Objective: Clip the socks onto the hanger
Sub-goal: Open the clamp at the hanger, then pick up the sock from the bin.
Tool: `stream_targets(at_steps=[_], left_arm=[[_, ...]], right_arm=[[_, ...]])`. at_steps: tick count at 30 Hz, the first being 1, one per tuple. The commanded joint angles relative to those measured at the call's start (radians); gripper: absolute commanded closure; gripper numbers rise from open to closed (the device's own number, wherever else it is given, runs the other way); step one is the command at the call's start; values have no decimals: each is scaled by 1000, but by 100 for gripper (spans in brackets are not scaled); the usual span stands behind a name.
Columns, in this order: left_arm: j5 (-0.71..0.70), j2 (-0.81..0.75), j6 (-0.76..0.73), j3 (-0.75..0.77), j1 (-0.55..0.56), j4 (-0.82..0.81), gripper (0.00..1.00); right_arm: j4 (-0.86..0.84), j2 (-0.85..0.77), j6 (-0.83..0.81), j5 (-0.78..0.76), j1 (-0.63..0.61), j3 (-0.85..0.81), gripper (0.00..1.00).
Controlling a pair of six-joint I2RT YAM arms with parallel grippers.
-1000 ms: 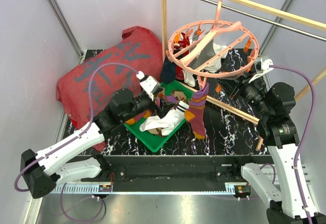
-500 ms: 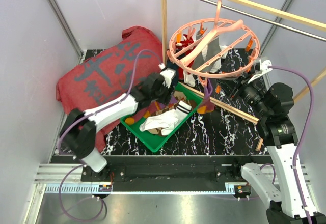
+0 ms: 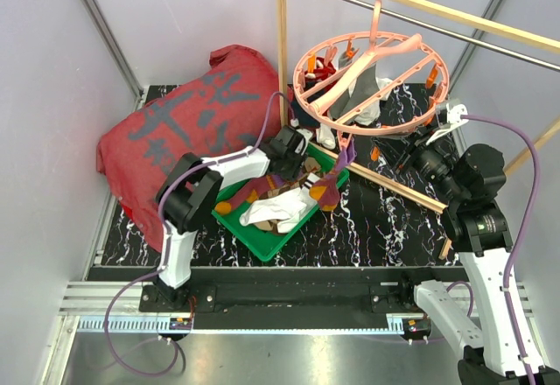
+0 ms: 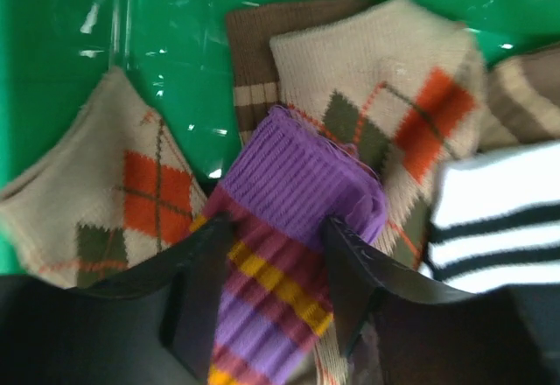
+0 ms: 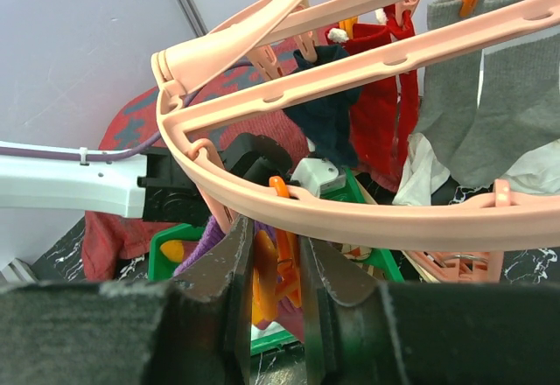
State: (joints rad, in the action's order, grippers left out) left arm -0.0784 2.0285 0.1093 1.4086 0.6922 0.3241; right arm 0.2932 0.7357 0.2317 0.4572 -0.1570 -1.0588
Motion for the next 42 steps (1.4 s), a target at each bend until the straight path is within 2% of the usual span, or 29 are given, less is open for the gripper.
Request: stream_targets(at_steps=[1,2,3,6,8,12,15,21,23,29,32,36,42], left_arm=[[26,70,-5,67,-5,41,60],[32,75,-5,69,-5,52,65],[43,70,-7,69,-5,56,73],[66,6,-11,35,-5,49,87],[63,-45,-14,14,-5,36,91],[48,-215,-2,-57,-5,15,91],[40,-302,7,-91,-5,10,86],[60,-419,18,-155,-5,-8,82],[68,-435,18,-186,-3,-36,78],[124,-404,72,-239,-5,-59,77],[118,-398,90,-264,-5,-88,84],[124,-433,107,-284,-5,-111,99],[143,-637,119,-388,-3,-196,100]], right_arm=[[-15,5,-11,29,-4,6,85],[-16,7,-12,29,-4,6,85],[-16,7,-12,28,-4,6,85],[-14,-1,-15,23,-4,8,85],[-11,-2,-17,21,-4,13,85],[-12,-2,-15,24,-4,14,85],[-12,-4,-20,21,-4,13,85],[-11,-4,-22,21,-4,11,85],[-11,-4,-23,21,-6,13,85],[-8,-6,-17,24,-4,14,85],[-6,-6,-17,26,-4,14,85],[-8,-2,-15,29,-4,14,85],[-8,-1,-12,24,-4,8,85]])
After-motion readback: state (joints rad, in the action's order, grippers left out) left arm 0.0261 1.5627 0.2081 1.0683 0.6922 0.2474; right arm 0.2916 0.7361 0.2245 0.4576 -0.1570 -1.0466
